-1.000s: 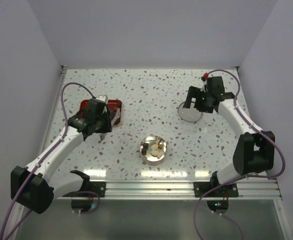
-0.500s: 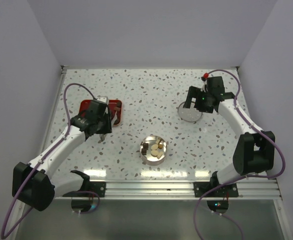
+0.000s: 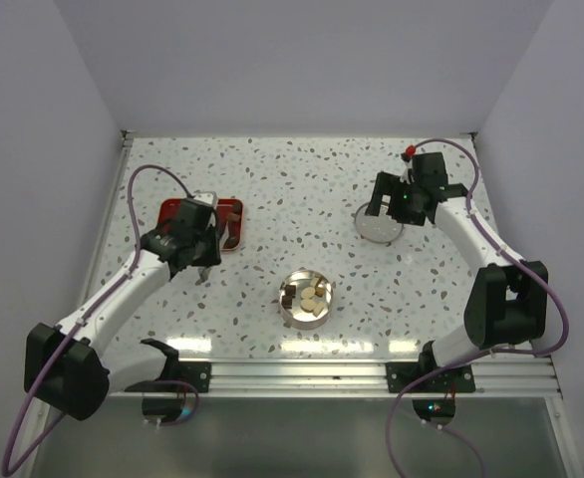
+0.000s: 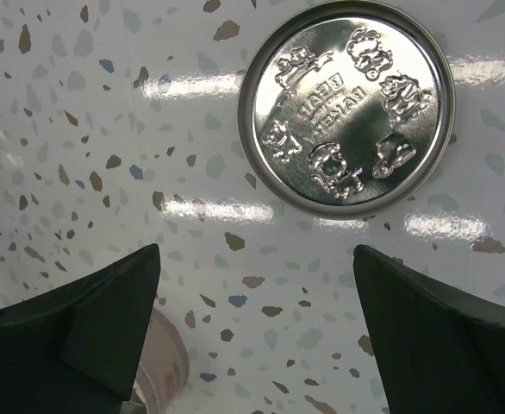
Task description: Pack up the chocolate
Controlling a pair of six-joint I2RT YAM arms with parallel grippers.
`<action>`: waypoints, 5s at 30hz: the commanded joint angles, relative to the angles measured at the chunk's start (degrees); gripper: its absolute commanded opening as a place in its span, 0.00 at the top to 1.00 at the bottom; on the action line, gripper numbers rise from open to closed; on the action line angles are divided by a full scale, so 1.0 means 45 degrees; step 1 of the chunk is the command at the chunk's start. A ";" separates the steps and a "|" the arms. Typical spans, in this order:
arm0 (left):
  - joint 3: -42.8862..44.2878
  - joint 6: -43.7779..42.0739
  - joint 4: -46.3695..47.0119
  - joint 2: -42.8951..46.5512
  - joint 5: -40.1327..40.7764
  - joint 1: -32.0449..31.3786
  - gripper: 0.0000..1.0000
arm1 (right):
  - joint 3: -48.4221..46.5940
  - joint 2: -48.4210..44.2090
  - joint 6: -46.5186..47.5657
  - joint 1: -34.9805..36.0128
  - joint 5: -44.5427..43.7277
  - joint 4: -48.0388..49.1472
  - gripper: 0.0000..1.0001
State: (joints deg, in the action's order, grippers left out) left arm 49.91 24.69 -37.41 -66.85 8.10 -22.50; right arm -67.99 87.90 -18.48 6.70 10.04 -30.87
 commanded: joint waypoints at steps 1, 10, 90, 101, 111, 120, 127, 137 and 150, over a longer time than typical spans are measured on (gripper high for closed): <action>0.0724 -0.0408 -0.0280 0.0713 -0.0276 0.0079 0.74 | -0.0068 -0.0314 0.0083 -0.0063 0.0112 -0.0132 0.03; 0.1624 -0.0740 -0.1296 0.1515 -0.0899 0.0059 0.74 | -0.0400 -0.0041 0.0025 -0.0043 0.0287 -0.0151 0.03; 0.1937 -0.0329 -0.1414 0.0558 0.1012 0.0312 0.63 | -0.0419 -0.0021 0.0161 -0.0063 0.0327 -0.0405 0.03; 0.0902 -0.0973 -0.1199 0.1514 -0.0759 0.2169 0.60 | -0.0166 0.0194 0.0162 -0.0063 0.0502 -0.0229 0.03; -0.0055 -0.1521 -0.1589 0.2511 -0.2932 0.2052 0.58 | -0.0009 0.0272 -0.0053 -0.0063 0.0756 -0.0054 0.03; -0.0739 -0.1111 -0.1570 0.2531 -0.2619 0.0919 0.57 | -0.0087 0.0136 -0.0053 -0.0063 0.0737 -0.0171 0.03; -0.0740 -0.0526 -0.1258 0.2571 -0.1898 0.0879 0.57 | 0.0030 -0.0001 -0.0014 -0.0063 0.0678 -0.0268 0.03; -0.0506 -0.0544 -0.1043 0.1809 -0.1936 0.0879 0.57 | -0.0048 -0.0041 0.0044 -0.0044 0.0600 -0.0307 0.03; 0.0022 -0.1307 -0.1530 0.1770 -0.2483 0.0860 0.57 | -0.0029 -0.0041 0.0064 -0.0063 0.0581 -0.0385 0.03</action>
State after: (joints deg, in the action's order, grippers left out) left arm 48.29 20.32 -44.66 -58.92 -1.76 -18.17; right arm -67.99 88.88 -18.46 6.68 12.14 -32.16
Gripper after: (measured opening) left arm 0.434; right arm 0.971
